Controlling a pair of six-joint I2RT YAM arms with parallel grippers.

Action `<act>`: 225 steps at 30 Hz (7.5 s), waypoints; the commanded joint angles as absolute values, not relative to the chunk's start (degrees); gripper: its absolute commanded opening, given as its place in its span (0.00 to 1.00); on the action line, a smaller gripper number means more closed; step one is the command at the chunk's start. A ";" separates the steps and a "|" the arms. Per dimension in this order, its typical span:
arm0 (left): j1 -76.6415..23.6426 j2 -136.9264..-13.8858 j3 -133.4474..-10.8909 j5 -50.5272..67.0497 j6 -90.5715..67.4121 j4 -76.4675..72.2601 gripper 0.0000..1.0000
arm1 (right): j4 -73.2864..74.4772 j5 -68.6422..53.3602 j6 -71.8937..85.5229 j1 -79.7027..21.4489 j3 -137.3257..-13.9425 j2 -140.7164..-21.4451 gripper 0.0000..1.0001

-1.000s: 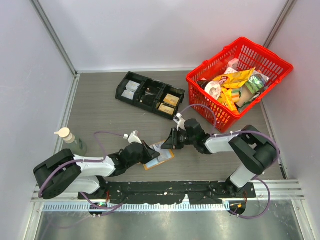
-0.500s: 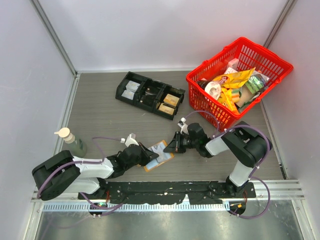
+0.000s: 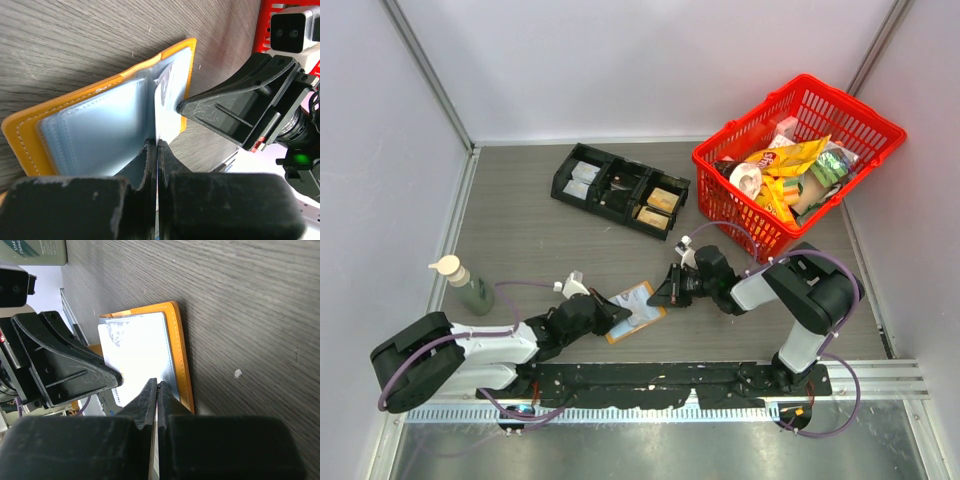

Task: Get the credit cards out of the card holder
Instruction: Remove the credit card from the card holder, then place the credit card in the storage box.

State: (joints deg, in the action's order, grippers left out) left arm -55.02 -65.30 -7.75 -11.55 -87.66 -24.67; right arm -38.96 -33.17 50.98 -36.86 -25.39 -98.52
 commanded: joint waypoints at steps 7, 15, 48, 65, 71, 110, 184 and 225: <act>-55.11 -73.47 -11.51 -9.76 -82.09 -26.62 0.00 | -35.51 -32.34 47.20 -36.39 -26.28 -93.00 0.06; -55.02 -77.87 -13.53 -7.65 -80.77 -29.36 0.00 | -30.24 -32.78 42.54 -36.56 -29.88 -92.37 0.06; -55.02 -76.90 -9.76 -5.27 -83.85 -42.71 0.17 | -22.24 -25.84 39.90 -36.47 -26.63 -96.15 0.05; -54.93 -69.97 -7.47 -7.29 -83.76 -38.86 0.00 | -21.97 -25.14 39.82 -36.39 -26.46 -97.03 0.05; -55.02 -64.78 -6.86 -8.44 -83.58 -32.44 0.00 | -21.97 -25.05 39.90 -36.30 -26.54 -97.65 0.05; -55.02 -40.60 -24.24 5.61 -34.57 6.05 0.00 | 2.52 -50.01 7.93 -37.00 -47.98 -75.24 0.58; -55.02 -56.25 -23.02 -15.64 -56.78 -52.65 0.54 | -56.95 -12.04 66.62 -38.06 -21.01 -58.09 0.01; -1.41 -91.91 -66.33 22.94 -26.21 -9.15 0.00 | -3.61 -6.68 26.72 -36.04 -30.40 -44.21 0.89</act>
State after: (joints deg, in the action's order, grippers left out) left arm -2.31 -85.27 -57.65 18.20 -33.89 -12.21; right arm -3.75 -4.34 31.53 -36.25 -28.88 -45.45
